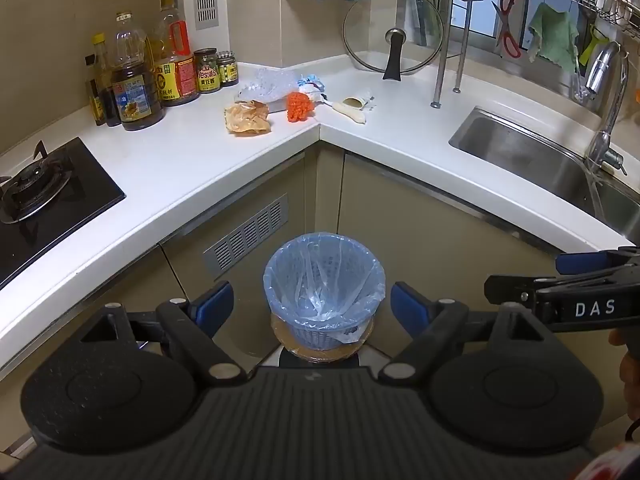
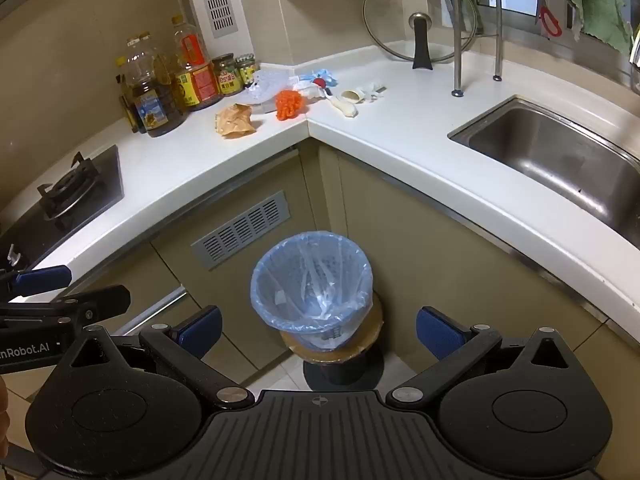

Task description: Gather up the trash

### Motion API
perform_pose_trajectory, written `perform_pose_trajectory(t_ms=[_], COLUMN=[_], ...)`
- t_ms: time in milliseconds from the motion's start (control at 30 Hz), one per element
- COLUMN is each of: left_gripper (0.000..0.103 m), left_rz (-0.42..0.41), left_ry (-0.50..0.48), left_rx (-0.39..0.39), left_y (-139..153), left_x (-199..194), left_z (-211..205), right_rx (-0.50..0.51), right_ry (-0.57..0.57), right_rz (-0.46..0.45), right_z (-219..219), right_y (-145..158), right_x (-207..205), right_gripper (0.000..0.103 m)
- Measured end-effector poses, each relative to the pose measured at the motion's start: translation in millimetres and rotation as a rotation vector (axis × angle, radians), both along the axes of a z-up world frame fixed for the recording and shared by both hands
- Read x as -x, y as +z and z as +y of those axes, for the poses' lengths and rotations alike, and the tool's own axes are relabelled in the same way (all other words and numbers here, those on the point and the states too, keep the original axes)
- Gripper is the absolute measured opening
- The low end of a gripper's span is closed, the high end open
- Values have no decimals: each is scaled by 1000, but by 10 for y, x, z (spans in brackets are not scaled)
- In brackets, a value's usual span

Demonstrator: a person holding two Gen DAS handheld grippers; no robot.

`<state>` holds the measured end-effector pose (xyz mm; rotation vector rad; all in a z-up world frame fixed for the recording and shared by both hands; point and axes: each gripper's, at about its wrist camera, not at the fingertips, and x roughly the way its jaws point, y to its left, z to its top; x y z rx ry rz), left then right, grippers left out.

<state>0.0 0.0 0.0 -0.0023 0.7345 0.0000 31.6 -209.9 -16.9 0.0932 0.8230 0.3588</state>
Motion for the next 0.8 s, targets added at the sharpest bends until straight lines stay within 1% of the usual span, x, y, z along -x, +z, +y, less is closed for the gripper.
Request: perform_pose_trajectory(t_ms=[800], left_gripper=[84], left_rz=[-3], left_ry=[5], left_rx=[1], left_y=[15], left_x=[-18], left_z=[12], right_rx=[-1], right_ry=[-1], right_rz=[2], right_z=[1], right_y=[16], right_x=[-40], right_gripper=[103])
